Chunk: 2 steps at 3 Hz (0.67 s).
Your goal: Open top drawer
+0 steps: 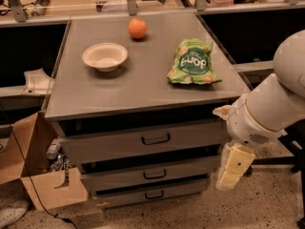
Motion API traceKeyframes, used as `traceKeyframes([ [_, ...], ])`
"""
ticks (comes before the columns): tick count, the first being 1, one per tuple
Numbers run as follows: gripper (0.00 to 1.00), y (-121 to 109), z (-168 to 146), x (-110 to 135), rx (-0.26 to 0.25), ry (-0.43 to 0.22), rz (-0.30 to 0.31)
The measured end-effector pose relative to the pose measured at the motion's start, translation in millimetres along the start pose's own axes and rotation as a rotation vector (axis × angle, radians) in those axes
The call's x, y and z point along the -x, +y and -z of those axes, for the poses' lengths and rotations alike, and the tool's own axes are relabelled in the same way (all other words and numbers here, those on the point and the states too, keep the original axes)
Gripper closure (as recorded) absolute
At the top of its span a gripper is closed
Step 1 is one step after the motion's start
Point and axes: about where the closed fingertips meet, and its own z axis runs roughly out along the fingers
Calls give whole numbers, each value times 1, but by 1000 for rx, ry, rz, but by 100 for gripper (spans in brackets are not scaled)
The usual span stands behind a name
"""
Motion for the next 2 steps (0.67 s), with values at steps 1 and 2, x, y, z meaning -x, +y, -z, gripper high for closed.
traceKeyframes([
  [1, 0, 0, -2, 0, -1, -10, -1],
  [2, 0, 1, -7, 0, 7, -31, -1],
])
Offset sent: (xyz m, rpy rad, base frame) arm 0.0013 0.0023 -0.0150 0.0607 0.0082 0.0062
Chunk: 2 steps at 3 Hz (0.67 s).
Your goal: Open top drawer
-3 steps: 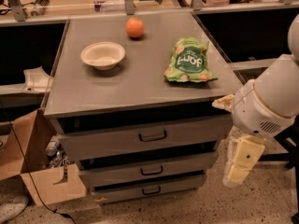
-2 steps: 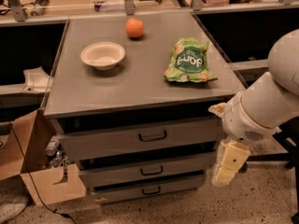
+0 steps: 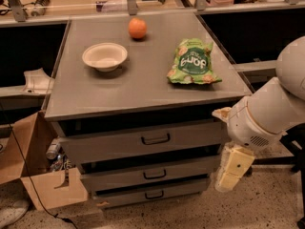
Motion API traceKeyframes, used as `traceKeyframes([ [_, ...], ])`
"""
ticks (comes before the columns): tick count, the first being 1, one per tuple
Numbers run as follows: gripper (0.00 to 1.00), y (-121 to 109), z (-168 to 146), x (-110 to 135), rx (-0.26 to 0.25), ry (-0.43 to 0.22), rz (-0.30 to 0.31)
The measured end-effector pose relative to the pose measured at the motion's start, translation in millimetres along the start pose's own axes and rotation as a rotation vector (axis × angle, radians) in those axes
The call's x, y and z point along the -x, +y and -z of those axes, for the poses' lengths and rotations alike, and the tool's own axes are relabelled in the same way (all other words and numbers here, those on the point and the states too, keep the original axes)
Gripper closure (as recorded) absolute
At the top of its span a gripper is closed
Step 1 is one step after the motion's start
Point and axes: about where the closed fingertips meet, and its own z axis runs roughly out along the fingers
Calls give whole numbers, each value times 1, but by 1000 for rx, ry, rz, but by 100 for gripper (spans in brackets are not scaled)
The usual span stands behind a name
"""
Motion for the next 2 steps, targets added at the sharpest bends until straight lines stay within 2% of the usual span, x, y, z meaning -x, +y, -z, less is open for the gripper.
traceKeyframes([
  [2, 0, -19, -45, 12, 17, -95, 49],
])
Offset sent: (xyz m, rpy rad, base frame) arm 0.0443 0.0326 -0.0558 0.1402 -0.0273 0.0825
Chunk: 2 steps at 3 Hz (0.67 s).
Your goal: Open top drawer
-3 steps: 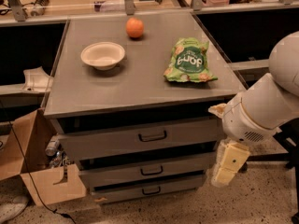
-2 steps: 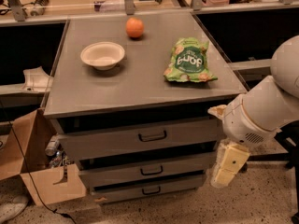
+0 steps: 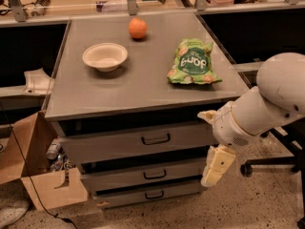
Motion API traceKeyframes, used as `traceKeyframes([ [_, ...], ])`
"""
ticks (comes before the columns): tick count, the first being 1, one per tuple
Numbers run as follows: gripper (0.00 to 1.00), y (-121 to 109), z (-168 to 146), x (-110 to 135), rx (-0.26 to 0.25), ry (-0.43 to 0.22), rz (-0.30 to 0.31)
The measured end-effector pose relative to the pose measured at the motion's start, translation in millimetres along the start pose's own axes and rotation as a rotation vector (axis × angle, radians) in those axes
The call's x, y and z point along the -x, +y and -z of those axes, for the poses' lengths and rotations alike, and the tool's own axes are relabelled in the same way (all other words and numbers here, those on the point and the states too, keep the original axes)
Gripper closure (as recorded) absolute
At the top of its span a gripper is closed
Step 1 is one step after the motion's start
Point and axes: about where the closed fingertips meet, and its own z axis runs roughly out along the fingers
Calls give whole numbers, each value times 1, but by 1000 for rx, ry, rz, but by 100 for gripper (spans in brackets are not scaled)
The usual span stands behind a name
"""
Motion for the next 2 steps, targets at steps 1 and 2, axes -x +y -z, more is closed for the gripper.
traceKeyframes([
  [1, 0, 0, 0, 0, 0, 0, 0],
  [2, 0, -8, -21, 0, -7, 10, 8],
])
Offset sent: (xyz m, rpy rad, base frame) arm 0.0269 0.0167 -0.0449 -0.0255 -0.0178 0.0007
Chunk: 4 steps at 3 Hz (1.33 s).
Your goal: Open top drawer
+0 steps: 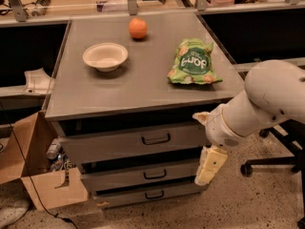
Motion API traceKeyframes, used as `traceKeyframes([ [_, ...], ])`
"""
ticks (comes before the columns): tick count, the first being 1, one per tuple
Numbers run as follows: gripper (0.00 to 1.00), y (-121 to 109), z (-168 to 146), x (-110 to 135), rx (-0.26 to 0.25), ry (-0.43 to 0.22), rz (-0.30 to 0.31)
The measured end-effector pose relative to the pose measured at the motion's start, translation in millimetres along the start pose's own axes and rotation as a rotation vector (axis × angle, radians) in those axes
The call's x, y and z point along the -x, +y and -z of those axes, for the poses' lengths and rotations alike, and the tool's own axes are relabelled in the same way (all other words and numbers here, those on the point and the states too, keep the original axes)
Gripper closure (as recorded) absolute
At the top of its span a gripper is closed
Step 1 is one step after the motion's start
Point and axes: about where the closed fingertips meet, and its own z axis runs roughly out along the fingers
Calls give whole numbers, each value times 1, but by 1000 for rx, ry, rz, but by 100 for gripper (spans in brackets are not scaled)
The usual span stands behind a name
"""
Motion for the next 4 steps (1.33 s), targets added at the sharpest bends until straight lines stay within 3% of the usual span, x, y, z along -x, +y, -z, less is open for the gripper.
traceKeyframes([
  [2, 0, -36, -44, 3, 10, -5, 23],
  [3, 0, -51, -80, 3, 42, -9, 23],
  [4, 0, -52, -82, 2, 43, -8, 24],
])
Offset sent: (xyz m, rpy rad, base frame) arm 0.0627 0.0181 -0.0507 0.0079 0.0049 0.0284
